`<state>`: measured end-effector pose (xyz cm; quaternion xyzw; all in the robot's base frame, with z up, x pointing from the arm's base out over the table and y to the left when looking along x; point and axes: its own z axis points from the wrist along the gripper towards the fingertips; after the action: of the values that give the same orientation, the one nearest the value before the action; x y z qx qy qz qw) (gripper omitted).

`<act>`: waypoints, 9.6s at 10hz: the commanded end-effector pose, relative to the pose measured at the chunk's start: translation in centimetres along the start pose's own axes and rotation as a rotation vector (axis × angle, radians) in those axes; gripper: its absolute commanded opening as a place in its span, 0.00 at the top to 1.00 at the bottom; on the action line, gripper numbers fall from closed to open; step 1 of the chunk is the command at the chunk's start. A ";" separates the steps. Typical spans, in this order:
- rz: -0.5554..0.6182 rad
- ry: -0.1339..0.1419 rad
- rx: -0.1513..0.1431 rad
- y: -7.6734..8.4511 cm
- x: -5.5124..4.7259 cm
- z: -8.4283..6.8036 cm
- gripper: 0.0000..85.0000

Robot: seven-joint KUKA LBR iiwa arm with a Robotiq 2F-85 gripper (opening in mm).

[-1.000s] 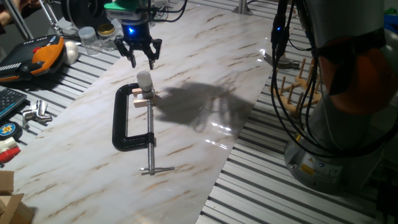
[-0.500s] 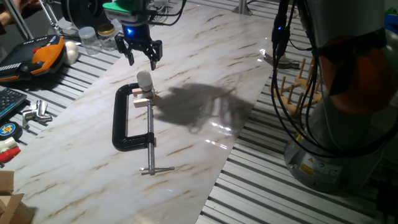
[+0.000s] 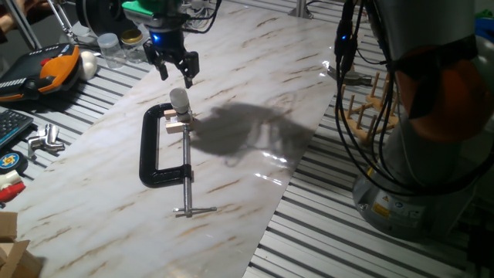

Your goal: Take out the light bulb by rotating it

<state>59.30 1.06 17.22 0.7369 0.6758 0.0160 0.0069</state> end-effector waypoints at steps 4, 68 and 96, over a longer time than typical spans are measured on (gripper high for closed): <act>0.473 -0.018 0.004 0.0 0.0 0.0 0.20; 0.612 -0.032 0.038 0.6 -1.2 5.4 0.20; 0.568 -0.021 0.022 1.1 -0.9 5.8 0.40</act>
<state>60.46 0.15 11.47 0.8968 0.4425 0.0023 0.0012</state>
